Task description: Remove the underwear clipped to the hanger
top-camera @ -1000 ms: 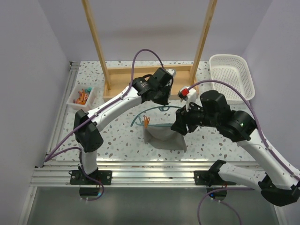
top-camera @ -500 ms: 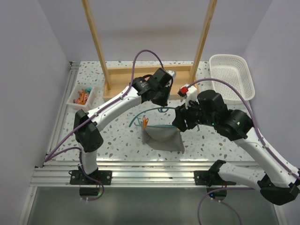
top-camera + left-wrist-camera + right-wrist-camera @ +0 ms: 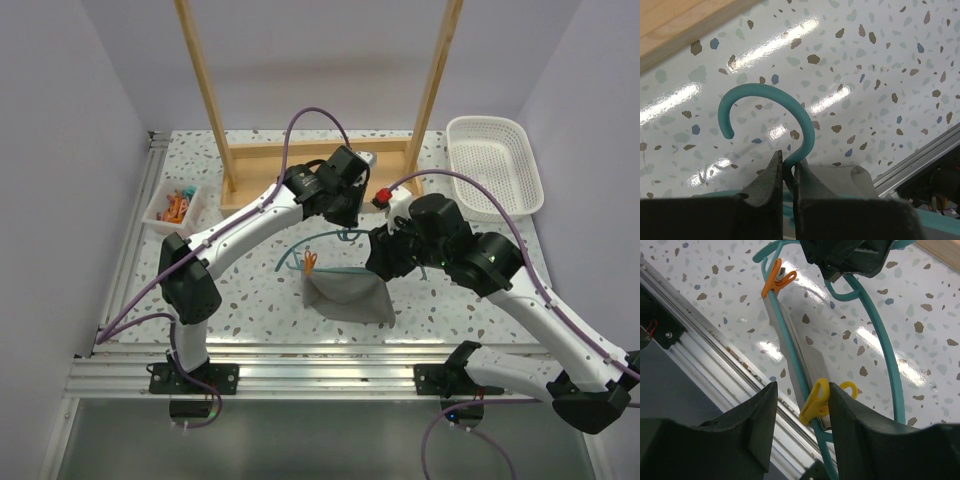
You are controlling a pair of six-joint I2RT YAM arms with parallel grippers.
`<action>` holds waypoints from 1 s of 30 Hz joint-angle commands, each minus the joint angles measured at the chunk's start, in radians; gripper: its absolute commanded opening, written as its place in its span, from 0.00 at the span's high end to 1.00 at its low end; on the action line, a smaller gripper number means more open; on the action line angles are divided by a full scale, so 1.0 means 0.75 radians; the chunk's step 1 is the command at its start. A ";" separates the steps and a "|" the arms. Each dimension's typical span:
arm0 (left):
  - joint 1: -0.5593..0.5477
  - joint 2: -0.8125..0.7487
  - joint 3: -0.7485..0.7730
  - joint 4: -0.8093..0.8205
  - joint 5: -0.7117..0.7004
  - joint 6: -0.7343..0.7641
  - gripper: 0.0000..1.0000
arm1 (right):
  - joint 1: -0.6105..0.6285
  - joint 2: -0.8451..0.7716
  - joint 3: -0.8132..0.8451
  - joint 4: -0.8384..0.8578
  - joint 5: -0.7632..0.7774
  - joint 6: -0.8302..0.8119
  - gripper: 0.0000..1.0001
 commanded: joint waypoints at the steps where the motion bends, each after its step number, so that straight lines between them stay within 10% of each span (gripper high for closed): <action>1: 0.015 0.007 0.034 0.004 0.029 0.019 1.00 | -0.001 -0.012 0.000 0.082 -0.098 0.019 0.52; 15: 0.119 -0.022 -0.015 0.035 0.099 0.040 1.00 | -0.001 -0.053 0.053 -0.181 -0.413 -0.042 0.49; 21: 0.125 -0.006 -0.019 0.037 0.117 0.044 1.00 | -0.001 -0.086 0.157 -0.112 -0.283 -0.032 0.18; 30: 0.121 -0.069 -0.058 0.061 -0.108 -0.056 1.00 | -0.001 -0.002 0.301 -0.275 0.206 0.535 0.08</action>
